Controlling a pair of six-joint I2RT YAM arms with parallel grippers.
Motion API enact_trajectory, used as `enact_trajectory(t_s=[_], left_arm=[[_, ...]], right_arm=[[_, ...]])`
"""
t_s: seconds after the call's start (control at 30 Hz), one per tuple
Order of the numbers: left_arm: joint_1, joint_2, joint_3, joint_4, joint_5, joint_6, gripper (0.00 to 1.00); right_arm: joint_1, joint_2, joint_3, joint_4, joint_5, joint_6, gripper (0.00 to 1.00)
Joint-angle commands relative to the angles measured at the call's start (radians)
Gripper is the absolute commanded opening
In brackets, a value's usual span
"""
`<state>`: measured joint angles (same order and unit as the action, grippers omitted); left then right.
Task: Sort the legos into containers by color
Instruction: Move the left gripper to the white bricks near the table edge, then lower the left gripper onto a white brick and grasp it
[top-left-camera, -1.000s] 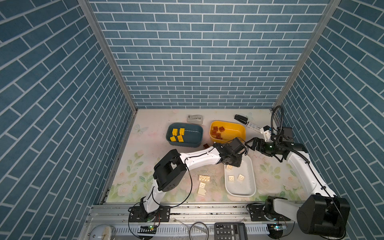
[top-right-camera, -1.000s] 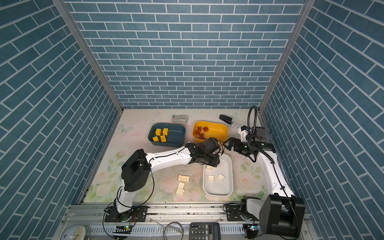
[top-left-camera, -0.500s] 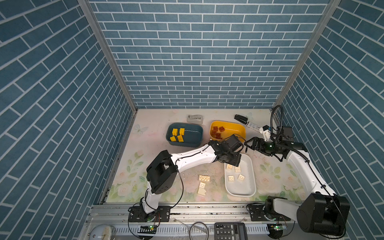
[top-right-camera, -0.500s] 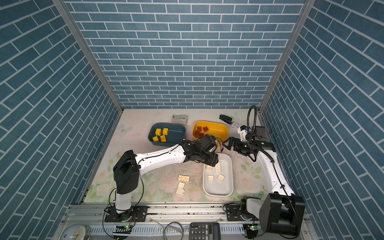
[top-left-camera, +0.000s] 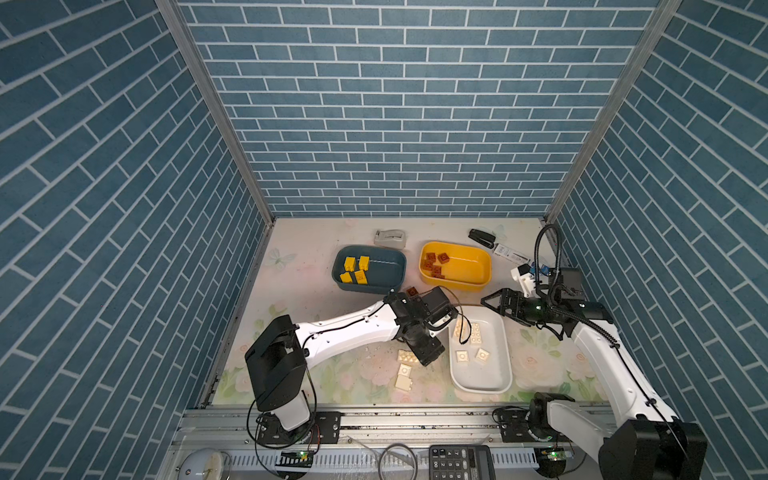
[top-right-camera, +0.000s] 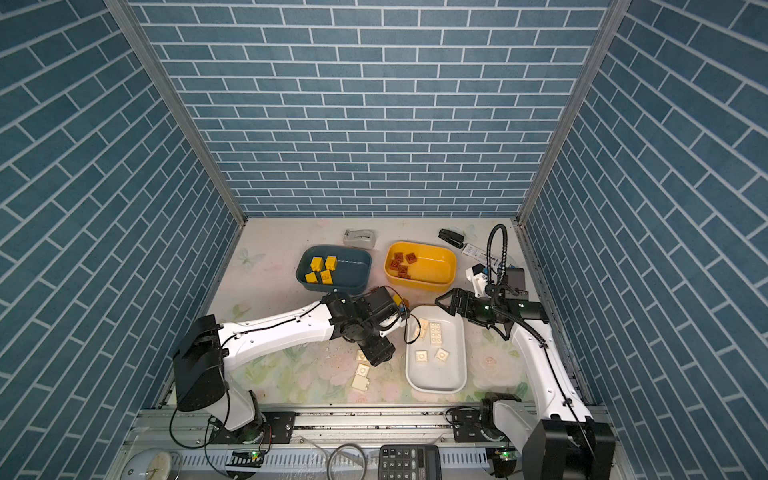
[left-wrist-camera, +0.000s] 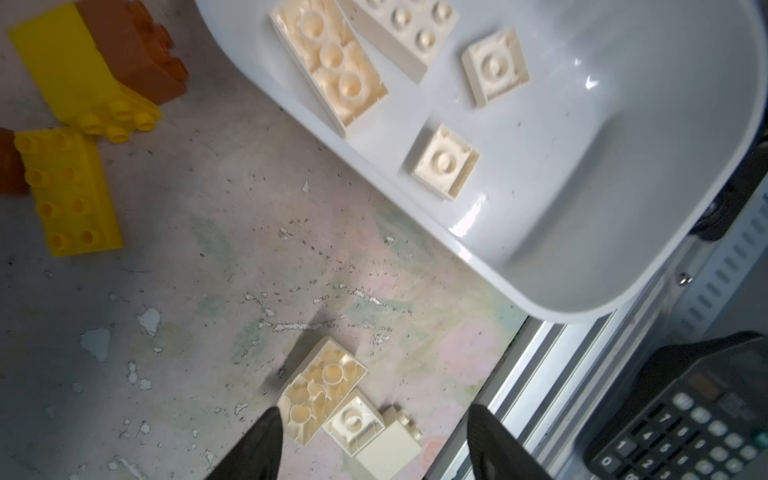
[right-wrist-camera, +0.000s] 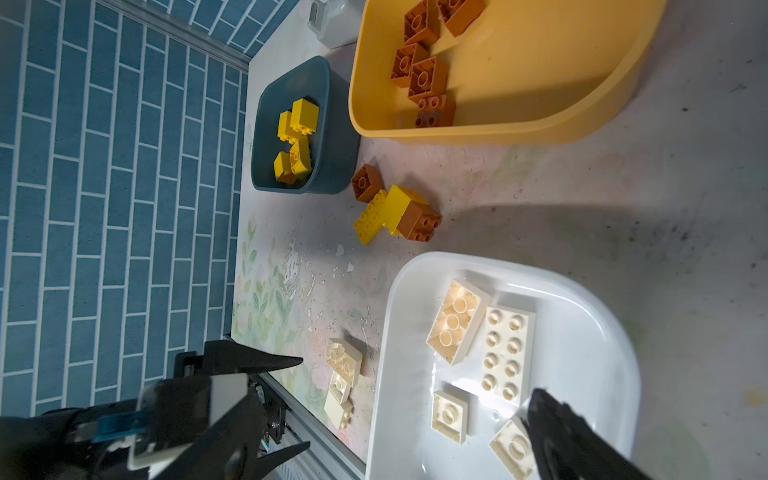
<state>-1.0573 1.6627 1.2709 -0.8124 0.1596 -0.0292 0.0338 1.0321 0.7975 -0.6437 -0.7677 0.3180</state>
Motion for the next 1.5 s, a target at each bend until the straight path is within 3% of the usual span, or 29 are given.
enact_trajectory(t_s=[0.0, 0.3, 0.63, 0.8, 1.07, 1.47], left_arm=[[0.017, 0.011, -0.026, -0.029, -0.009, 0.195, 0.72], [0.019, 0.049, -0.141, 0.083, -0.040, 0.240, 0.72], [0.029, 0.128, -0.150, 0.180, -0.101, 0.225, 0.64], [0.048, 0.153, -0.140, 0.162, -0.112, 0.230, 0.56], [0.072, 0.147, -0.147, 0.107, -0.120, 0.247, 0.56], [0.111, 0.144, -0.118, 0.055, -0.080, 0.226, 0.32]], right_arm=[[0.027, -0.027, -0.010, 0.017, -0.011, 0.035, 0.99], [0.051, -0.052, -0.011, -0.010, 0.005, 0.027, 0.99], [0.053, -0.041, -0.009, -0.026, 0.007, 0.009, 0.99], [0.053, -0.039, -0.010, -0.031, 0.009, 0.004, 0.99], [0.053, -0.030, -0.013, -0.027, 0.007, 0.000, 0.99], [0.053, -0.004, 0.004, -0.026, 0.005, -0.021, 0.99]])
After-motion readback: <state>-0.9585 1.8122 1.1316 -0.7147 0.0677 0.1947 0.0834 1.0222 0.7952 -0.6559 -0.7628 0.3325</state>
